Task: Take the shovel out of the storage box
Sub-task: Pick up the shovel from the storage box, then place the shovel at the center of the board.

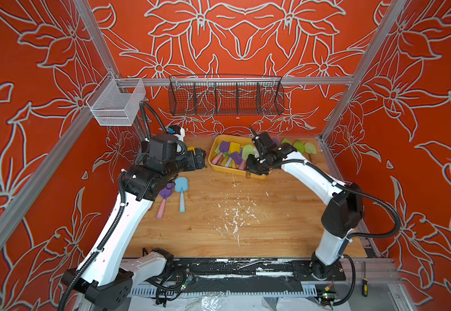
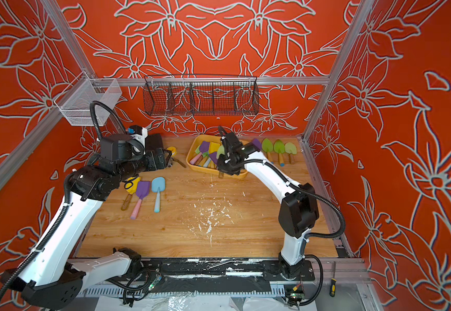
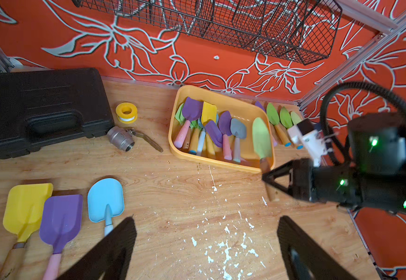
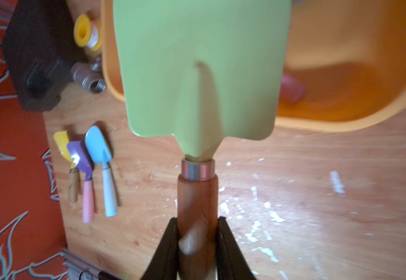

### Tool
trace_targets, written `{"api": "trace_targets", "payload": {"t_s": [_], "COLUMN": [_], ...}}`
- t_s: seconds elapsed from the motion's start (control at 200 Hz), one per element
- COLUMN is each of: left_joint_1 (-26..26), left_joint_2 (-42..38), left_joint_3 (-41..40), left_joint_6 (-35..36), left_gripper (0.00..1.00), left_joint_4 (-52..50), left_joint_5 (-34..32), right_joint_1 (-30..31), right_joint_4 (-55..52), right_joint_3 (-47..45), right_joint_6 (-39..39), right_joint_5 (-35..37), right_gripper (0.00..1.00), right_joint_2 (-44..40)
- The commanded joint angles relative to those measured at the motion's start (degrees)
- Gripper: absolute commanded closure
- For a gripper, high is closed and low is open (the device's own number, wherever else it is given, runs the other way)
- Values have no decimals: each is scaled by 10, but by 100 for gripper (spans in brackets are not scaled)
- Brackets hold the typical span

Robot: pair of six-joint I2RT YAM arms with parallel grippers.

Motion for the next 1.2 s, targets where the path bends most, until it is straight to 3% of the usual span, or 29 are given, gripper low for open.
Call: {"api": "trace_targets", "payload": {"t_s": [0.0, 0.18, 0.37, 0.645, 1.166, 1.196], "left_joint_1": [-2, -2, -2, -2, -2, -2], "left_joint_2": [-10, -18, -35, -53, -70, -70], "left_joint_3": [16, 7, -10, -20, -28, -27], "left_joint_6": [-8, -11, -12, -26, -24, -23], "left_gripper": [8, 8, 8, 8, 8, 8], "left_joint_4": [13, 18, 26, 6, -14, -14], "left_joint_5": [-9, -3, -8, -5, -28, -29], "right_joint_1": [75, 164, 216, 221, 225, 226], "right_joint_4": [129, 173, 114, 41, -19, -25], "right_joint_3": [-33, -17, 78, 187, 363, 372], "right_joint_6": [119, 172, 170, 177, 150, 150], "right_joint_5": [21, 37, 67, 137, 87, 85], "right_gripper": [100, 100, 100, 100, 100, 95], "right_joint_2": [12, 86, 202, 291, 429, 434]}}
